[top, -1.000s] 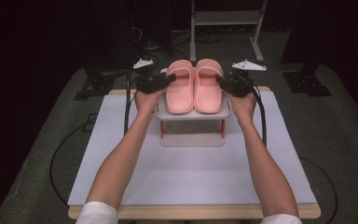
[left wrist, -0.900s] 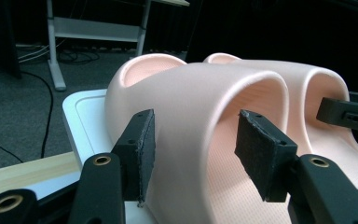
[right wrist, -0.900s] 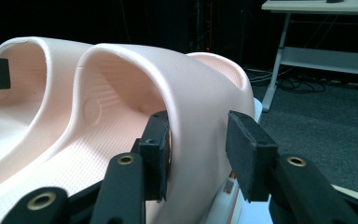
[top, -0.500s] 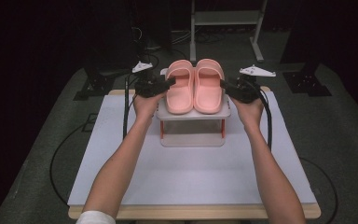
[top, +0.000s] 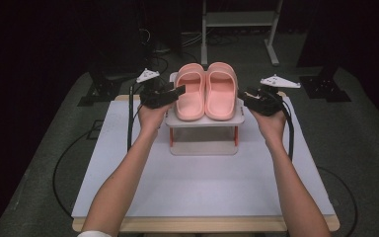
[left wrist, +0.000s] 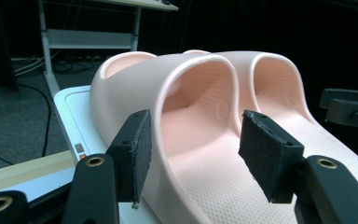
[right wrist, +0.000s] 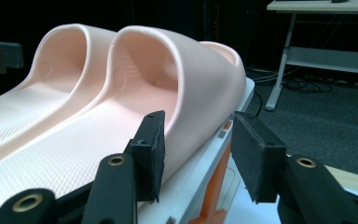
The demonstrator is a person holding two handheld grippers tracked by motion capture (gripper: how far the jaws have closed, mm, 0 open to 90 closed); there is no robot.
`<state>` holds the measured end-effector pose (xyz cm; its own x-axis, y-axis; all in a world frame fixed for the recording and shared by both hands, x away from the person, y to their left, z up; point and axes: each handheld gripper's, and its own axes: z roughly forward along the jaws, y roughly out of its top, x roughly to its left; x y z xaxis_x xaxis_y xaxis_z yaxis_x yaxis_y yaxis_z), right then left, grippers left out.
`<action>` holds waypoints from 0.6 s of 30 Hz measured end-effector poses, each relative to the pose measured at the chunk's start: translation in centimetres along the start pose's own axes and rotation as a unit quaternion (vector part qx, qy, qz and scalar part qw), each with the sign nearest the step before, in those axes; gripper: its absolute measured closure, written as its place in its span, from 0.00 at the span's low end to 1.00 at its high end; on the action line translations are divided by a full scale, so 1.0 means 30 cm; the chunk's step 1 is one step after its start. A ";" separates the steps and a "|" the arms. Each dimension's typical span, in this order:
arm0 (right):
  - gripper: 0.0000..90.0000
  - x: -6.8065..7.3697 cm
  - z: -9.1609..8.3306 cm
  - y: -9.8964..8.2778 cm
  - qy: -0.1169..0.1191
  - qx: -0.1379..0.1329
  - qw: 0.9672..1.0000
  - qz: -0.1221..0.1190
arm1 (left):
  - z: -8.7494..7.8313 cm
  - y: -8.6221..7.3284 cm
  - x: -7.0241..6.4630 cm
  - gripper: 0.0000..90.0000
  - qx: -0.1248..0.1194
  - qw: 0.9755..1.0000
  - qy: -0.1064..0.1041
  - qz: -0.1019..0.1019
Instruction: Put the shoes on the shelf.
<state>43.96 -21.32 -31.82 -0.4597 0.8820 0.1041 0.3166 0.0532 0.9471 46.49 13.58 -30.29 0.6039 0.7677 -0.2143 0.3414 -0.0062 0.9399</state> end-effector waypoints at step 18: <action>0.58 -0.008 -0.059 -0.040 0.006 0.001 1.000 -0.002 | -0.070 -0.028 -0.002 0.45 0.001 1.000 -0.008 -0.001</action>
<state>42.23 -22.40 -32.44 -0.4711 0.8760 0.1035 0.3168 0.0586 0.9467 44.64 14.89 -30.50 0.6147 0.7572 -0.2209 0.3440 -0.0053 0.9390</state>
